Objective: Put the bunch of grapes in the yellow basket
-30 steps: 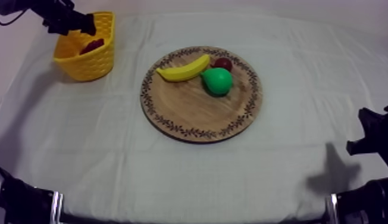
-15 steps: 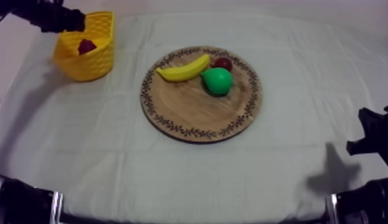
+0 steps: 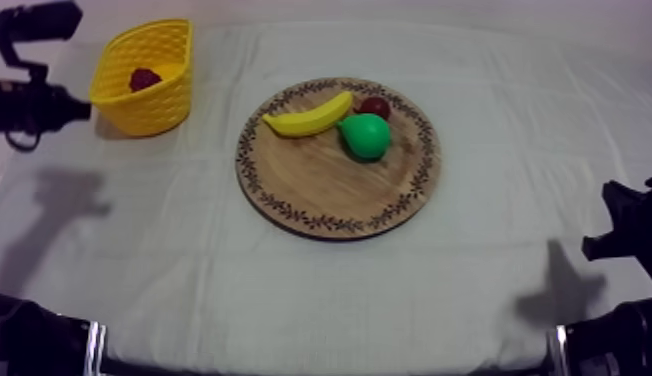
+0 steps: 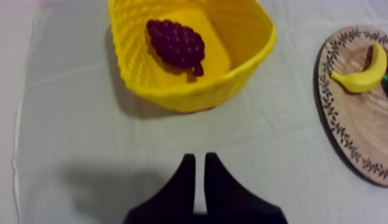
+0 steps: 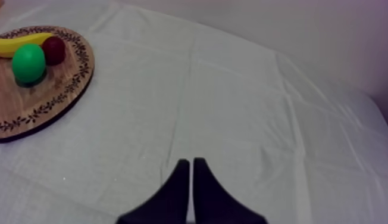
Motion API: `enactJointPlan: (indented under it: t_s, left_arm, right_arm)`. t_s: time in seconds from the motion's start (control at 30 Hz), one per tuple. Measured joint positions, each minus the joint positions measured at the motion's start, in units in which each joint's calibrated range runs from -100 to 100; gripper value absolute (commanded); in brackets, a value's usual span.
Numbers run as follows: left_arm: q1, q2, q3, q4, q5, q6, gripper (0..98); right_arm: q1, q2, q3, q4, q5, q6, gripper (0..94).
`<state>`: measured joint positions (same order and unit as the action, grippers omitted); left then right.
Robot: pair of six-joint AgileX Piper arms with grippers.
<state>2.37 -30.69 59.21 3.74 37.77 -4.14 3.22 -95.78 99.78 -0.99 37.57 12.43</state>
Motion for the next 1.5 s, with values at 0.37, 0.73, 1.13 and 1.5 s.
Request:
enactJointPlan:
  t_s: [0.37,0.73,1.13,1.5]
  left_arm:
    - [-1.96,-26.37,24.59,0.42,-2.44,-2.2,0.0]
    - [-3.37,-52.04,37.3,0.31,0.76,-2.45,0.0]
    - [-3.6,-66.61,37.53,-0.63,3.45,-2.38,0.0]
    - [-3.95,-68.97,37.47,-0.96,3.71,-3.41,0.0]
  right_arm:
    - [0.0,0.0,0.0,0.0,0.0,0.0,0.3]
    - [0.0,0.0,0.0,0.0,0.0,0.0,0.3]
    - [0.0,0.0,0.0,0.0,0.1,0.0,0.3]
    - [0.0,0.0,0.0,0.0,0.03,0.0,0.3]
